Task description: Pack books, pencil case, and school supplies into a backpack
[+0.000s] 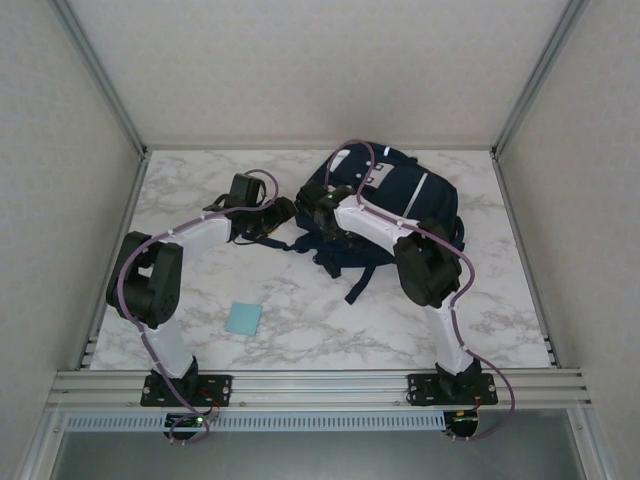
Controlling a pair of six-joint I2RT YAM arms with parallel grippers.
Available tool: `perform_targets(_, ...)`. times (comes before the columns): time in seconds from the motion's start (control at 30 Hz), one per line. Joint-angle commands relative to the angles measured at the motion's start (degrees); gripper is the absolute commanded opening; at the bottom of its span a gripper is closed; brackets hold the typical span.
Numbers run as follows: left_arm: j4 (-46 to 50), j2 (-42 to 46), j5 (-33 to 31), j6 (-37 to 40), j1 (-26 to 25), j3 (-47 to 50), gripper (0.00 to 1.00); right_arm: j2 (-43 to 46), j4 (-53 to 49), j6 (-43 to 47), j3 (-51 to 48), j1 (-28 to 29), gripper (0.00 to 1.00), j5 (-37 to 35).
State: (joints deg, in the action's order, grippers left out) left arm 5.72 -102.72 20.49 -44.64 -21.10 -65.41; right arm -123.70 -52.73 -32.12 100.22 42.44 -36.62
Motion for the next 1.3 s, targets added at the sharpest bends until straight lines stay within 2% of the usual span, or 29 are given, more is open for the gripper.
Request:
perform_targets(0.0,-0.11,1.81,-0.57,0.00,0.55,-0.07,0.72,2.86,-7.76,-2.48,-2.70,0.09,0.91,-5.29)
perform_targets(0.13,0.32,2.09,-0.88,0.16,0.54,-0.20,0.72,6.03,-10.11,-2.61,-3.60,0.10,0.92,-7.65)
perform_targets(0.37,0.36,2.46,-0.79,-0.09,0.54,-0.42,0.72,13.38,-7.65,-1.15,-8.29,0.10,0.90,-2.84)
perform_targets(0.6,2.02,2.80,-0.85,0.43,0.44,-0.94,0.72,17.06,-10.01,-2.93,-12.50,0.09,0.88,-3.35)
perform_targets(0.67,1.85,2.81,-0.80,0.27,0.32,-1.09,0.72,18.23,-7.93,-2.38,-13.15,0.08,0.87,-0.64)
perform_targets(0.8,1.54,2.46,-0.57,-0.01,0.01,-1.63,0.73,19.16,-1.04,-1.59,-13.70,0.08,0.83,10.29)
perform_targets(0.87,1.66,2.56,-0.62,0.04,-0.16,-1.65,0.73,19.45,2.14,-3.99,-14.50,0.10,0.78,15.38)
perform_targets(0.93,1.75,2.69,-0.78,0.05,-0.16,-1.48,0.73,19.71,4.40,-6.74,-15.83,0.06,0.72,17.51)
perform_targets(1.13,1.80,2.78,-0.44,0.18,-0.25,-1.13,0.73,19.29,8.78,-11.89,-19.35,-1.57,0.38,18.50)
perform_targets(1.27,1.58,3.00,-0.33,0.08,-0.26,-0.72,0.73,18.73,9.67,-13.95,-20.99,-2.99,0.28,19.14)
